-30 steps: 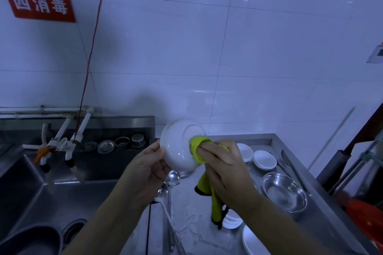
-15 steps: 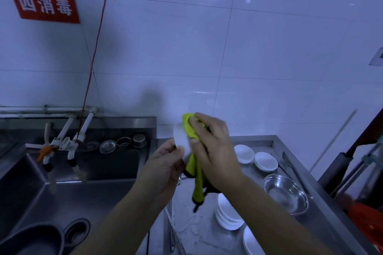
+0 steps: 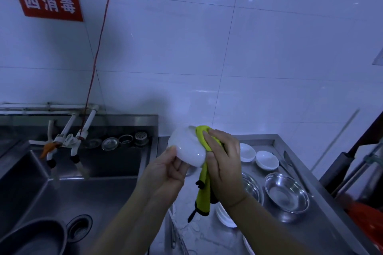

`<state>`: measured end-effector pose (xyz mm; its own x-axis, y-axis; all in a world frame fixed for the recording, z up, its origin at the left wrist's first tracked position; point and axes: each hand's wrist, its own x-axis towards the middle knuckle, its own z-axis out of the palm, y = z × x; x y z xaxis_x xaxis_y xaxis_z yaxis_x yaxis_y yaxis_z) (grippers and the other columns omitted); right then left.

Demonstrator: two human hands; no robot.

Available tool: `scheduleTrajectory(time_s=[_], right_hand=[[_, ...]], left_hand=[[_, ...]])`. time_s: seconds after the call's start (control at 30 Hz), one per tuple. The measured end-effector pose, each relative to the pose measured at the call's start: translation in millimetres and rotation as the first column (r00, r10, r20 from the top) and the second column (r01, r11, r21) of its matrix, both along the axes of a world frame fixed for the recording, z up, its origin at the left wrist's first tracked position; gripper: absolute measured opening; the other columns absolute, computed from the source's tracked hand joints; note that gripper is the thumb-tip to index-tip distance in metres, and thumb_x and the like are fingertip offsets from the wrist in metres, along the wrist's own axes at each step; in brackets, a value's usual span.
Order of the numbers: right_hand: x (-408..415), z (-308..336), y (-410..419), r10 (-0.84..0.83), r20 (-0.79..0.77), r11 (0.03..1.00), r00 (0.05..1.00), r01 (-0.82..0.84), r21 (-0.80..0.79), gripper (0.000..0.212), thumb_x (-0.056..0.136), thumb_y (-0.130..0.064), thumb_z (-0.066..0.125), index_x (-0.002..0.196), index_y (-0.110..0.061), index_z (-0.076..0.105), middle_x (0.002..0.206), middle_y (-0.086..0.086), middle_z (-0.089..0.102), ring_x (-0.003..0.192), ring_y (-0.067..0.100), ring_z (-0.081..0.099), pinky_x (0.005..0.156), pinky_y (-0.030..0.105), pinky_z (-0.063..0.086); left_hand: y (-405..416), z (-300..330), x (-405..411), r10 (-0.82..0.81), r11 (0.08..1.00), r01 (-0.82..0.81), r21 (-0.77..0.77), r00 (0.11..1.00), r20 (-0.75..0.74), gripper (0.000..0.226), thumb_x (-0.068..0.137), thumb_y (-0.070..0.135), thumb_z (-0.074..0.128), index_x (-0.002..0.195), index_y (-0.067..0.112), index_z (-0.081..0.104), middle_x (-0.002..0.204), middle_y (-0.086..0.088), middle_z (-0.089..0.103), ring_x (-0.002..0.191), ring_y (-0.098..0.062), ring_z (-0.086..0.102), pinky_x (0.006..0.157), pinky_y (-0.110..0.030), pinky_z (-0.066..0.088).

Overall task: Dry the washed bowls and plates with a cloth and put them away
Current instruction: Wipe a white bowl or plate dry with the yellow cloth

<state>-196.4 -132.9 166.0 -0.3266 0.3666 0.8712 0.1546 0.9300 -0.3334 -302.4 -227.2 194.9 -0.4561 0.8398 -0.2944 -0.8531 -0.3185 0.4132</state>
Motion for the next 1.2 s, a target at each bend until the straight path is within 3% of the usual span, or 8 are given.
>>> scheduleTrajectory(time_s=[0.1, 0.3, 0.47, 0.67, 0.77, 0.87, 1.03, 1.2], right_hand=[[-9, 5, -9, -0.027, 0.027, 0.998, 0.999, 0.025, 0.057, 0.034, 0.091, -0.013, 0.043, 0.113, -0.003, 0.068, 0.116, 0.011, 0.062, 0.110, 0.028, 0.051, 0.093, 0.043, 0.042], [-8, -11, -17, -0.052, 0.036, 0.953, 0.998, 0.038, 0.300, 0.029, 0.100, -0.021, 0.046, 0.112, -0.012, 0.071, 0.116, 0.007, 0.066, 0.116, 0.027, 0.048, 0.092, 0.046, 0.045], [0, -17, -12, 0.034, -0.134, 0.993, 0.990, -0.048, -0.103, 0.032, 0.096, -0.018, 0.041, 0.120, -0.019, 0.062, 0.127, -0.002, 0.047, 0.120, 0.028, 0.046, 0.105, 0.036, 0.036], [4, 4, -5, 0.198, -0.227, 0.828, 0.953, -0.287, -0.481, 0.037, 0.094, -0.011, 0.040, 0.124, -0.014, 0.062, 0.122, 0.005, 0.057, 0.118, 0.008, 0.050, 0.098, 0.016, 0.037], [8, 18, -1, 0.272, -0.125, 0.831, 0.954, -0.299, -0.470, 0.037, 0.093, -0.005, 0.041, 0.119, -0.013, 0.066, 0.118, 0.002, 0.060, 0.115, 0.010, 0.054, 0.097, 0.019, 0.039], [12, 30, 0, 0.322, 0.162, 0.925, 0.933, -0.273, -0.265, 0.029, 0.095, -0.013, 0.047, 0.117, -0.013, 0.067, 0.118, 0.001, 0.058, 0.115, 0.018, 0.052, 0.099, 0.026, 0.039], [25, 40, 10, 0.291, 0.629, 0.939, 0.721, -0.342, -0.041, 0.041, 0.079, -0.034, 0.075, 0.113, -0.011, 0.067, 0.112, 0.005, 0.061, 0.106, 0.019, 0.049, 0.094, 0.022, 0.036], [37, 25, 7, 0.137, 0.751, 0.908, 0.646, -0.385, 0.165, 0.027, 0.076, -0.031, 0.079, 0.093, -0.012, 0.072, 0.092, 0.005, 0.066, 0.089, 0.025, 0.061, 0.079, 0.037, 0.052]], left_hand=[[2, -2, 3, 0.045, 0.999, -0.044, -0.031, 0.998, 0.037, 0.019, 0.097, 0.007, 0.042, 0.097, -0.003, 0.059, 0.077, -0.018, 0.073, 0.077, -0.023, 0.069, 0.092, -0.042, 0.047], [-2, -8, 1, -0.063, 0.997, 0.059, 0.048, 0.994, 0.090, 0.024, 0.096, 0.009, 0.042, 0.096, -0.006, 0.060, 0.083, -0.021, 0.072, 0.071, -0.023, 0.072, 0.058, -0.034, 0.060], [-12, -14, 1, -0.092, 0.989, 0.086, 0.120, 0.995, 0.044, 0.029, 0.081, 0.009, 0.053, 0.102, -0.007, 0.065, 0.106, -0.022, 0.068, 0.094, -0.030, 0.069, 0.076, -0.050, 0.055], [-22, -21, -8, -0.075, 0.993, 0.106, 0.051, 0.905, -0.418, 0.032, 0.083, 0.018, 0.047, 0.109, 0.006, 0.061, 0.102, -0.013, 0.068, 0.079, -0.020, 0.068, 0.059, -0.028, 0.055], [-30, -15, -7, -0.118, 0.993, 0.090, -0.079, 0.629, -0.769, 0.013, 0.079, 0.018, 0.057, 0.085, 0.021, 0.069, 0.081, -0.001, 0.068, 0.074, -0.013, 0.060, 0.063, -0.024, 0.049], [-33, -10, -7, -0.187, 0.980, -0.052, -0.193, 0.110, -0.976, 0.023, 0.082, 0.029, 0.043, 0.074, 0.032, 0.065, 0.071, 0.010, 0.061, 0.066, -0.004, 0.051, 0.060, -0.020, 0.041], [-36, -1, -11, -0.180, 0.968, -0.251, 0.005, -0.708, -0.683, 0.010, 0.085, 0.024, 0.057, 0.082, 0.016, 0.062, 0.079, 0.008, 0.056, 0.073, -0.011, 0.049, 0.072, -0.027, 0.045], [-44, -4, -2, -0.123, 0.990, -0.143, 0.018, -0.901, -0.415, 0.022, 0.058, 0.026, 0.085, 0.071, 0.026, 0.068, 0.065, 0.014, 0.063, 0.060, -0.004, 0.060, 0.057, -0.016, 0.050]])
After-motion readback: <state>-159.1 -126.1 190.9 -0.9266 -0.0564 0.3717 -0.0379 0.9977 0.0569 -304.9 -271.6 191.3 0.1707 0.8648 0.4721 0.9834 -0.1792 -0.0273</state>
